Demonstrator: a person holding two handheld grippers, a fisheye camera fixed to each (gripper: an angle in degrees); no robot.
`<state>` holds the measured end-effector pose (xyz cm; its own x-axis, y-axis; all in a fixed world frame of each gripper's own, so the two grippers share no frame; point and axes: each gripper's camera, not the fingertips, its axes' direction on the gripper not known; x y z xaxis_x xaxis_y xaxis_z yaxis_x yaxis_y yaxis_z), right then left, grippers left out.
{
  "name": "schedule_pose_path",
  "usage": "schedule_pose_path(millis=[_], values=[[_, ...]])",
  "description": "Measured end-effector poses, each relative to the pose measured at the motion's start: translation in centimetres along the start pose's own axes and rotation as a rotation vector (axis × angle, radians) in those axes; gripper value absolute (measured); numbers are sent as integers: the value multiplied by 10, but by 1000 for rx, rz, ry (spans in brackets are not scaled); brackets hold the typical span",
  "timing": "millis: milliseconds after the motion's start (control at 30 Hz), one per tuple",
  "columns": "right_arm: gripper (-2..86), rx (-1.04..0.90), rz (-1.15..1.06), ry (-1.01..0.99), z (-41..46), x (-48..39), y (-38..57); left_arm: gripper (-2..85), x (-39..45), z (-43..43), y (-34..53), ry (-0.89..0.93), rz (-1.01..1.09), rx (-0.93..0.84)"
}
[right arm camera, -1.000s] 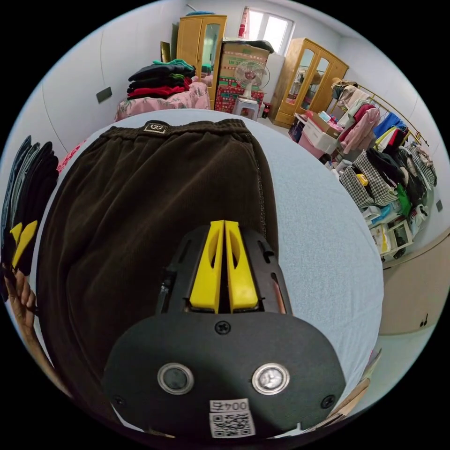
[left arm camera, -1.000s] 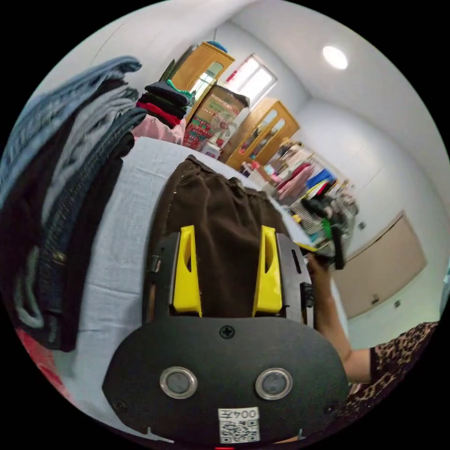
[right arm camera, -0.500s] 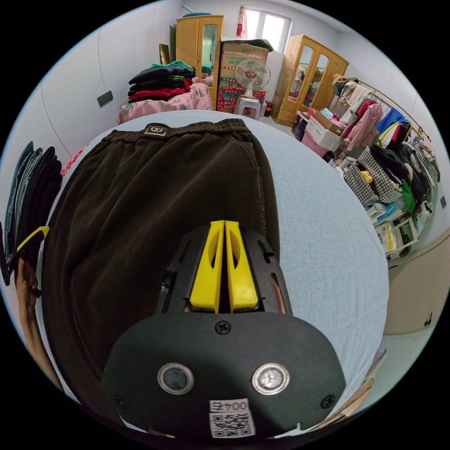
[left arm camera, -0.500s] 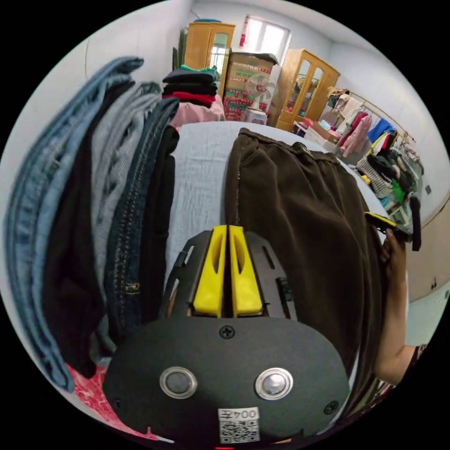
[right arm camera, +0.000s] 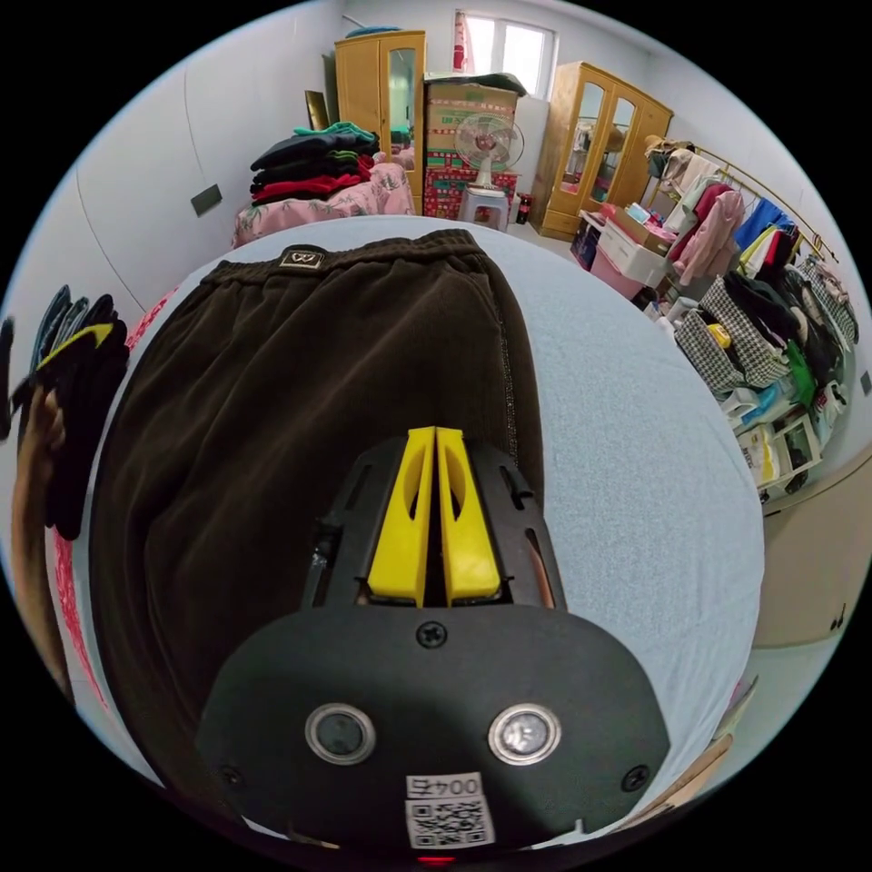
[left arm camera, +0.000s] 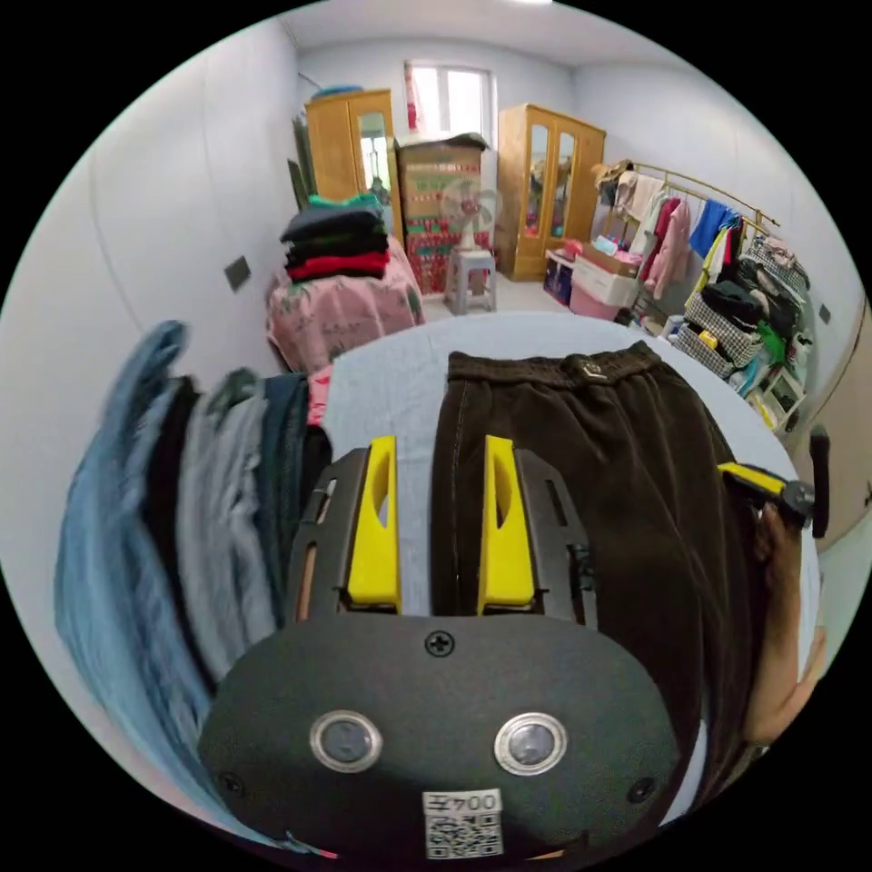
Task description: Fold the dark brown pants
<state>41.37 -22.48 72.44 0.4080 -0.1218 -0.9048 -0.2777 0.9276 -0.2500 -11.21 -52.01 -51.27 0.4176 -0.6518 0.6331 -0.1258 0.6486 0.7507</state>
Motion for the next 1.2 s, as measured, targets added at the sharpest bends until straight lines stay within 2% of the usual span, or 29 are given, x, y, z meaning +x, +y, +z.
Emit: schedule_pose_path(millis=[67,200,333,467,533,700,800,900,967,1067,1200], values=[[-7,0,-7,17,-2,-1,2,139,-22,51,-30,125,-73,-136],[-7,0,-10,25,-8,3,8,139,-46,90,-44,288,-205,-202],[-7,0,-13,33,-13,7,15,44,-37,106,-45,324,-128,-254],[-7,0,-15,39,-18,10,22,33,-19,79,-45,69,32,-160],[-7,0,-13,32,-21,14,27,36,-28,91,-39,45,22,-202],[-7,0,-10,24,-27,21,38,73,-59,95,-18,240,-161,-218],[-7,0,-10,24,-31,25,45,89,-54,48,4,303,-148,-86],[-7,0,-5,12,-35,30,54,90,-17,-10,59,398,-20,26],[-7,-1,-2,3,-38,33,59,85,20,-41,133,372,63,-13],[-7,-1,4,-9,-43,39,68,78,50,-65,227,321,76,-114],[-7,-2,-4,12,-49,40,81,66,67,-96,302,279,69,-146]])
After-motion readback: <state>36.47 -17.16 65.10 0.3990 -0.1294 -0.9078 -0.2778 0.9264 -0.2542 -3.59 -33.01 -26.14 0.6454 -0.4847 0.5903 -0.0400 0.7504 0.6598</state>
